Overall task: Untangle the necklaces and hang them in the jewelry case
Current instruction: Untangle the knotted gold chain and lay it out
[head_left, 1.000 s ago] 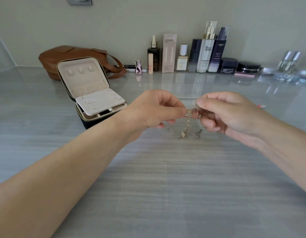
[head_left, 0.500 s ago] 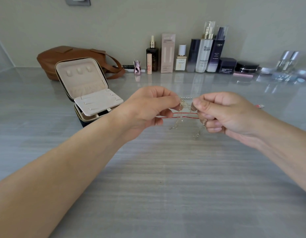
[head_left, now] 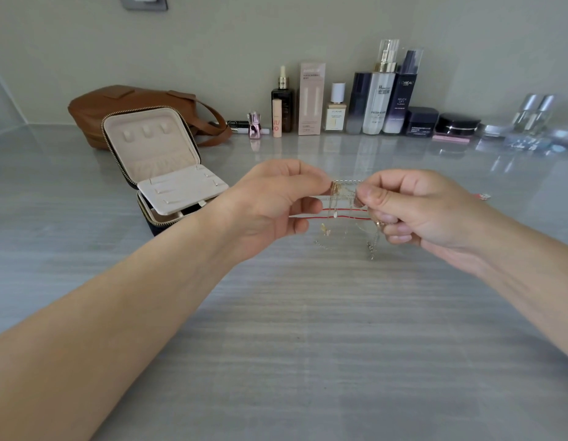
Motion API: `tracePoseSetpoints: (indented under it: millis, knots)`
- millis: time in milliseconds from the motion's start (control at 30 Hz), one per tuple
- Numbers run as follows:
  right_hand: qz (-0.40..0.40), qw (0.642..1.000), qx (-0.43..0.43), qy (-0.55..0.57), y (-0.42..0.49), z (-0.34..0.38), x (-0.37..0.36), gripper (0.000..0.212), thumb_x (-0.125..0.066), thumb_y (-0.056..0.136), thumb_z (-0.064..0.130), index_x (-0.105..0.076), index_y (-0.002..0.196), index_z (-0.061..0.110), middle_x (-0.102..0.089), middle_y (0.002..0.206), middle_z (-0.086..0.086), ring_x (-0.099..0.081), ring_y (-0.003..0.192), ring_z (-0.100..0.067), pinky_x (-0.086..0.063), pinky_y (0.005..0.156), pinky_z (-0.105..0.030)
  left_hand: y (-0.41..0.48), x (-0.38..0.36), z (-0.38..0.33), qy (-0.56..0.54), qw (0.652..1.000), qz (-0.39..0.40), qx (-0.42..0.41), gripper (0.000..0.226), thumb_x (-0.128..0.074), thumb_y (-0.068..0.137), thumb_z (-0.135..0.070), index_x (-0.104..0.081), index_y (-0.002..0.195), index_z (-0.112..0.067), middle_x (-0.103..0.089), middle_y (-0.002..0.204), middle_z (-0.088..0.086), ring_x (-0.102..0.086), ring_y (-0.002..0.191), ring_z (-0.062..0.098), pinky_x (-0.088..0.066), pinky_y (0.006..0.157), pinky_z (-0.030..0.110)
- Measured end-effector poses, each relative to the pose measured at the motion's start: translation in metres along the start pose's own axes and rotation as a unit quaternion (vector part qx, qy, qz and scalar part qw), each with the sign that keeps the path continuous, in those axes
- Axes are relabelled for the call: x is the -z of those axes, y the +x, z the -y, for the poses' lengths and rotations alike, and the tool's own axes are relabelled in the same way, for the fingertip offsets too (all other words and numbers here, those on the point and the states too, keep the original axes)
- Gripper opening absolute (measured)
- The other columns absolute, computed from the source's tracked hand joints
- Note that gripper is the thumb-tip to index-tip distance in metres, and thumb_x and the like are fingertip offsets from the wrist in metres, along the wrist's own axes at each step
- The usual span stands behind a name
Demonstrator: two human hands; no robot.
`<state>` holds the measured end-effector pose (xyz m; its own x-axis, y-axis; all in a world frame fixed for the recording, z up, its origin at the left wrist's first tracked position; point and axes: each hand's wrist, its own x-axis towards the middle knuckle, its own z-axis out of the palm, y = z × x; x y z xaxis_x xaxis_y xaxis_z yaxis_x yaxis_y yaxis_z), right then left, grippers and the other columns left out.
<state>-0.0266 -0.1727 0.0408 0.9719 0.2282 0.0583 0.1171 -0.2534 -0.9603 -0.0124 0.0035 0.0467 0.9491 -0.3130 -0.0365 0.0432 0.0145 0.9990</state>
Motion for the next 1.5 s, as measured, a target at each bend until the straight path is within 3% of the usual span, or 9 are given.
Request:
tracePoseSetpoints:
  millis: [500, 700, 800, 933, 1133, 1300, 1500]
  knots:
    - [-0.034, 0.999, 0.031, 0.007, 0.0, 0.003, 0.001, 0.019, -0.055, 0.088, 0.018, -0.058, 0.07, 0.013, -0.033, 0.038, 0.014, -0.03, 0.037, -0.004, -0.026, 0.037, -0.015, -0.001, 0.004, -0.003, 0.136, 0.99, 0.033, -0.009, 0.016, -0.058, 0.086, -0.004, -0.066, 0.08, -0.017, -0.054, 0.059, -0.007, -0.044, 0.053, 0.005, -0.034, 0.049, 0.02]
    - [-0.007, 0.998, 0.061, -0.015, -0.003, 0.006, -0.002, 0.018, -0.056, 0.073, 0.033, -0.058, 0.072, 0.015, -0.037, 0.036, 0.013, -0.032, 0.037, -0.002, -0.029, 0.038, -0.012, -0.001, -0.002, 0.005, 0.265, 0.958, 0.012, -0.105, 0.023, -0.064, 0.079, -0.001, -0.064, 0.07, -0.023, -0.057, 0.071, 0.003, -0.046, 0.055, 0.003, -0.037, 0.048, 0.014]
    - [-0.004, 0.997, 0.07, -0.045, -0.005, 0.007, -0.002, 0.022, -0.056, 0.067, 0.038, -0.059, 0.074, 0.017, -0.043, 0.035, 0.014, -0.034, 0.037, -0.001, -0.029, 0.04, -0.011, 0.0, -0.007, 0.013, 0.259, 0.958, -0.001, -0.123, 0.023, -0.065, 0.079, -0.002, -0.062, 0.068, -0.022, -0.054, 0.064, -0.003, -0.046, 0.05, -0.001, -0.04, 0.05, 0.013]
    - [-0.008, 0.996, 0.07, -0.046, -0.004, 0.006, -0.003, 0.022, -0.057, 0.066, 0.038, -0.059, 0.073, 0.017, -0.04, 0.035, 0.012, -0.031, 0.036, -0.002, -0.028, 0.039, -0.012, 0.005, -0.01, 0.022, 0.206, 0.976, -0.005, -0.068, 0.018, -0.064, 0.082, -0.004, -0.061, 0.071, -0.017, -0.064, 0.065, 0.002, -0.057, 0.064, 0.014, -0.048, 0.058, 0.024]
    - [-0.025, 0.996, 0.072, -0.05, -0.003, 0.006, 0.0, 0.022, -0.058, 0.065, 0.04, -0.061, 0.07, 0.019, -0.032, 0.037, 0.012, -0.029, 0.037, -0.003, -0.027, 0.039, -0.014, 0.002, -0.009, 0.016, 0.184, 0.982, 0.046, -0.011, 0.012, -0.053, 0.091, -0.013, -0.057, 0.08, -0.016, -0.07, 0.063, -0.003, -0.065, 0.061, 0.009, -0.048, 0.056, 0.017]
    - [-0.041, 0.996, 0.055, -0.064, -0.003, 0.007, 0.003, 0.017, -0.06, 0.074, 0.035, -0.062, 0.069, 0.019, -0.034, 0.037, 0.011, -0.032, 0.037, -0.004, -0.028, 0.039, -0.014, -0.002, -0.005, 0.006, 0.166, 0.984, 0.063, 0.025, 0.017, -0.041, 0.093, -0.006, -0.055, 0.089, -0.014, -0.061, 0.058, -0.001, -0.064, 0.064, 0.016, -0.051, 0.071, 0.027]
    - [-0.044, 0.995, 0.034, -0.077, -0.003, 0.007, 0.004, 0.019, -0.059, 0.086, 0.024, -0.065, 0.071, 0.013, -0.03, 0.035, 0.011, -0.029, 0.034, -0.004, -0.025, 0.044, -0.022, -0.003, -0.001, -0.001, 0.149, 0.988, 0.043, 0.01, 0.011, -0.048, 0.091, -0.013, -0.058, 0.085, -0.012, -0.049, 0.059, 0.001, -0.046, 0.053, 0.016, -0.039, 0.057, 0.026]
